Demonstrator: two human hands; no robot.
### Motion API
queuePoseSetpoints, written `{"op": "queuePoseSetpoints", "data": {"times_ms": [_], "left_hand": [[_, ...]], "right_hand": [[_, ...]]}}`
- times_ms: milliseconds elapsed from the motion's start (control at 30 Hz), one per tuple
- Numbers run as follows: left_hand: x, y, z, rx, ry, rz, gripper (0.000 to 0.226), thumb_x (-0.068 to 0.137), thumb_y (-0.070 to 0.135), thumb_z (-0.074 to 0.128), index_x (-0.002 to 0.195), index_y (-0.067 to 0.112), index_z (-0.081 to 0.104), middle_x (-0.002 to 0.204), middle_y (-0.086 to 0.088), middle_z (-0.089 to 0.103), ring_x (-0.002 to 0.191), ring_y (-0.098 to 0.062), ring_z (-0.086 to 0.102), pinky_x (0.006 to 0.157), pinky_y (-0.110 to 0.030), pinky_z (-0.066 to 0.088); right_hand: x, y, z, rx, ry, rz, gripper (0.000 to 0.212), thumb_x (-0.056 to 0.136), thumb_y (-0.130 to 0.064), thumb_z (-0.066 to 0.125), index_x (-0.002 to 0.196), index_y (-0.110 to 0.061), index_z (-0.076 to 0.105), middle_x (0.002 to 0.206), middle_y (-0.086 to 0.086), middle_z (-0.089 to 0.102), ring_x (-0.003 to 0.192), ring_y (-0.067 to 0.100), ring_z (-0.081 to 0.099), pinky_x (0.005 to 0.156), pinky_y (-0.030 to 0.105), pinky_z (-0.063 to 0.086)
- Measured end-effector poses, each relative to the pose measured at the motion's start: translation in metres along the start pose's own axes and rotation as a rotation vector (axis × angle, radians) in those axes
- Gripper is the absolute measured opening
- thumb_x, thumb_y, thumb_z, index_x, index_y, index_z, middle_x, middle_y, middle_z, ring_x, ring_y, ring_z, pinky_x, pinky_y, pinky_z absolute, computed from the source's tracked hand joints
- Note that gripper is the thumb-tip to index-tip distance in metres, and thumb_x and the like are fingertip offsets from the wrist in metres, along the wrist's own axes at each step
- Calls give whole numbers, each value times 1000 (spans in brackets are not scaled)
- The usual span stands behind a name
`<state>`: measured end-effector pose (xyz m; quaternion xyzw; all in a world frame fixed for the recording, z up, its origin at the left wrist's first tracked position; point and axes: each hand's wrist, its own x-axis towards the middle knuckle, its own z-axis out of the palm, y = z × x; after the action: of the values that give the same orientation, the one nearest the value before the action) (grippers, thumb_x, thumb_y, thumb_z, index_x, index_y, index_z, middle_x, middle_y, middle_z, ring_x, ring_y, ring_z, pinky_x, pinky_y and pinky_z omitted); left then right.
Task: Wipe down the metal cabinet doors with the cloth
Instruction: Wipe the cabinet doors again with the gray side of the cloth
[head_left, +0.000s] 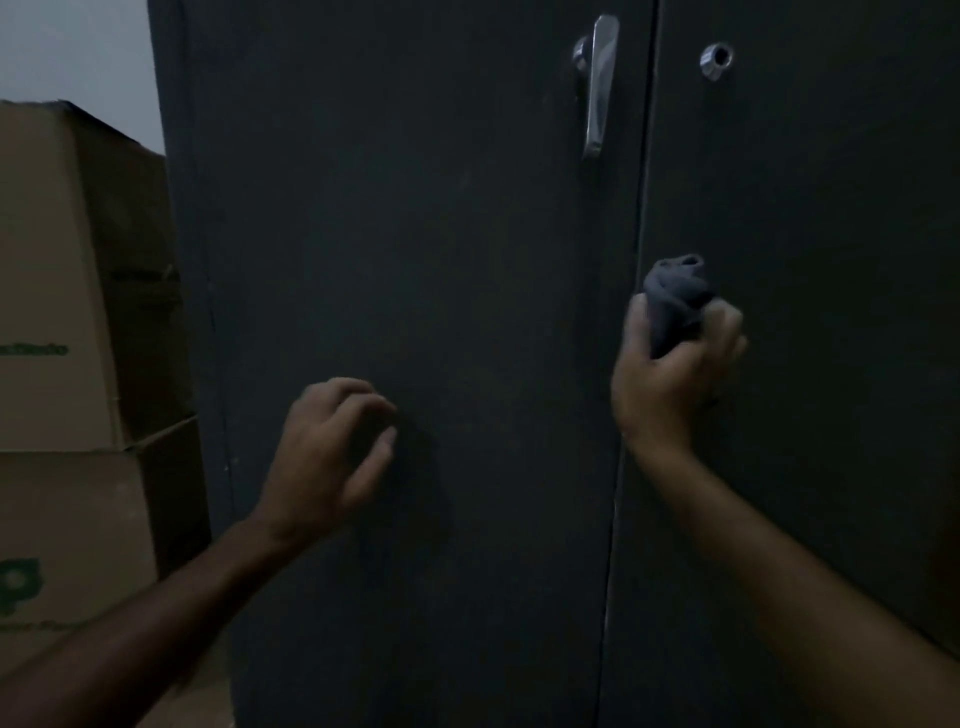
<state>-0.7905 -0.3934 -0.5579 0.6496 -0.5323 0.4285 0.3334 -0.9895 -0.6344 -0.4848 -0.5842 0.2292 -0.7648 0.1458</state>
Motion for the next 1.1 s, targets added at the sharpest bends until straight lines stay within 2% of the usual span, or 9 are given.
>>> {"op": "queuePoseSetpoints", "data": {"times_ms": [200,400,467,567,633,800,867,1000,1100], "left_hand": [[-71,-82,-8,390,-149,241,53,97,41,53,137,7,57,145,-22,53,140,-40,46,114,-51,34],[-85,-112,-7,427,-215,340,60,101,40,52,150,5,51,160,-20,43,155,-35,32,124,-54,30],[-87,-116,-6,413,-211,345,60,102,41,51,151,6,50,162,-20,41,157,-33,26,125,-53,28],[-86,-114,-3,400,-168,339,58,101,39,53,148,4,54,159,-20,44,155,-34,31,125,-53,29],[-85,-112,-2,401,-146,336,56,100,37,54,144,2,57,156,-21,48,151,-35,37,125,-51,29],[-84,-110,-8,420,-116,299,50,99,33,54,139,4,61,148,-23,55,142,-39,48,117,-52,38],[-84,-109,-10,425,-100,273,50,98,35,55,138,5,62,147,-22,55,140,-39,49,114,-52,41],[-84,-112,-11,444,-87,232,56,95,41,57,139,8,59,146,-20,55,137,-38,49,113,-48,38],[-90,-114,-7,442,-45,216,50,92,43,61,129,9,59,138,-19,56,127,-37,53,107,-48,41]], "right_hand": [[-76,48,49,-251,-437,-545,43,99,-43,60,128,-12,52,168,16,21,155,45,10,120,59,22],[-98,111,20,-254,-911,-1233,55,100,-49,51,144,-16,51,168,12,20,157,39,8,109,60,42],[-48,93,35,-238,-749,-1113,57,102,-49,46,148,-16,44,167,14,20,156,41,8,112,63,36],[20,6,90,-312,-363,-681,67,103,-56,41,156,-17,39,167,21,19,154,49,11,122,58,20],[7,-44,117,-262,-335,-599,68,102,-56,41,157,-18,38,167,22,19,154,48,10,123,57,16],[-121,31,69,-142,-895,-1356,53,102,-42,51,148,-15,51,168,12,22,158,35,7,123,52,21],[-98,59,49,-145,-905,-1406,51,99,-38,57,147,-20,53,168,8,24,158,32,9,122,52,23],[-2,-4,91,-193,-475,-974,51,103,-42,51,148,-19,52,166,14,27,155,42,16,116,51,32],[3,-92,146,-191,-312,-698,61,103,-54,41,156,-24,41,167,15,23,155,44,13,123,53,16]]}}
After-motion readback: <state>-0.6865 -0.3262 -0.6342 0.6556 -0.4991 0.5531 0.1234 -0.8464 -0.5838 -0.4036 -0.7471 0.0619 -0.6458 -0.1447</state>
